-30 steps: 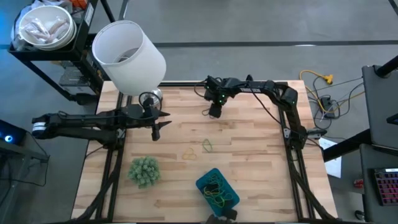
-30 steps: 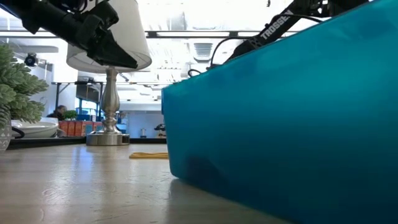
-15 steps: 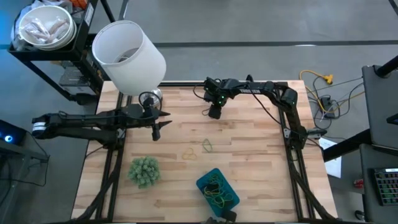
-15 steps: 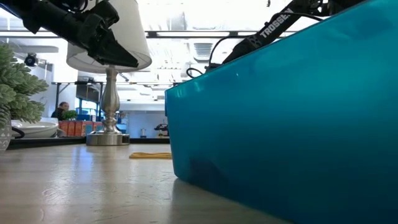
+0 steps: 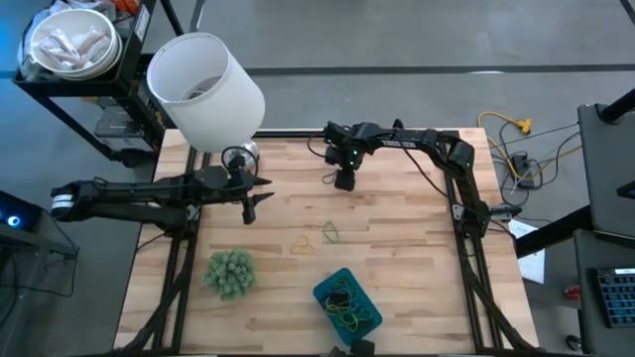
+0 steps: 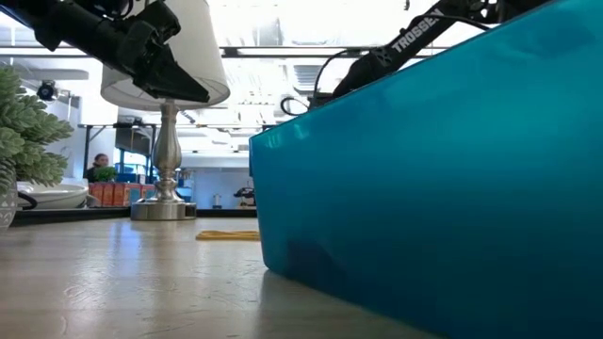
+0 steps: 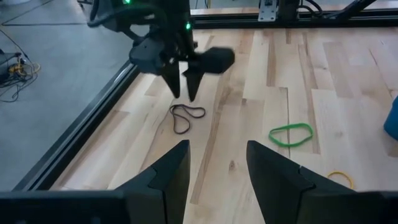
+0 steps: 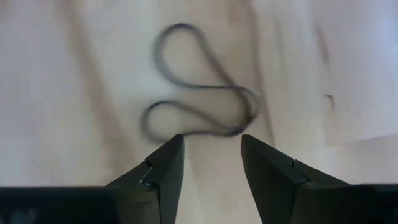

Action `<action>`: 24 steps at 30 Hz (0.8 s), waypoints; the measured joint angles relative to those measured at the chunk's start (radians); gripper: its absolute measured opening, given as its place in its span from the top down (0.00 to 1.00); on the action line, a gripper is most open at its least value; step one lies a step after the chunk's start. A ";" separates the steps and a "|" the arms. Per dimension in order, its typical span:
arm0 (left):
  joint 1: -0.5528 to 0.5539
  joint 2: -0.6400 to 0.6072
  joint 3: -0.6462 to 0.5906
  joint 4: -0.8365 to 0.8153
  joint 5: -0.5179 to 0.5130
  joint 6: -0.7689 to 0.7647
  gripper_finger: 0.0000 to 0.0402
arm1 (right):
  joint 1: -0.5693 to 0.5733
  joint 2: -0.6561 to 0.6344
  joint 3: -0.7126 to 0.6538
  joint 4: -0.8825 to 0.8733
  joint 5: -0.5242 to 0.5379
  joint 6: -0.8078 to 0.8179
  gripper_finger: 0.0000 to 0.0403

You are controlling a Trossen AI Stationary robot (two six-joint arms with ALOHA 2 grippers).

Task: Pick and place rubber bands into bin
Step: Put the purple rubber band into the blue bin

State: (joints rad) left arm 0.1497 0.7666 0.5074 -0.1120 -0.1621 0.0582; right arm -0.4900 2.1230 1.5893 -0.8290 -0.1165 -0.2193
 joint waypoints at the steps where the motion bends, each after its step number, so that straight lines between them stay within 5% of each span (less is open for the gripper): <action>1: 0.000 0.000 0.000 0.000 0.000 0.000 0.64 | 0.000 -0.001 0.016 -0.031 -0.019 -0.031 0.62; 5: 0.000 -0.002 -0.002 0.000 0.000 0.000 0.64 | 0.001 -0.003 0.064 -0.113 -0.092 -0.148 0.60; 24: 0.000 0.003 -0.007 -0.002 0.001 0.000 0.64 | 0.006 0.004 0.059 -0.147 -0.094 -0.271 0.64</action>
State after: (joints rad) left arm 0.1501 0.7700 0.5007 -0.1135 -0.1616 0.0582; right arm -0.4843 2.1267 1.6485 -0.9758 -0.2104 -0.4907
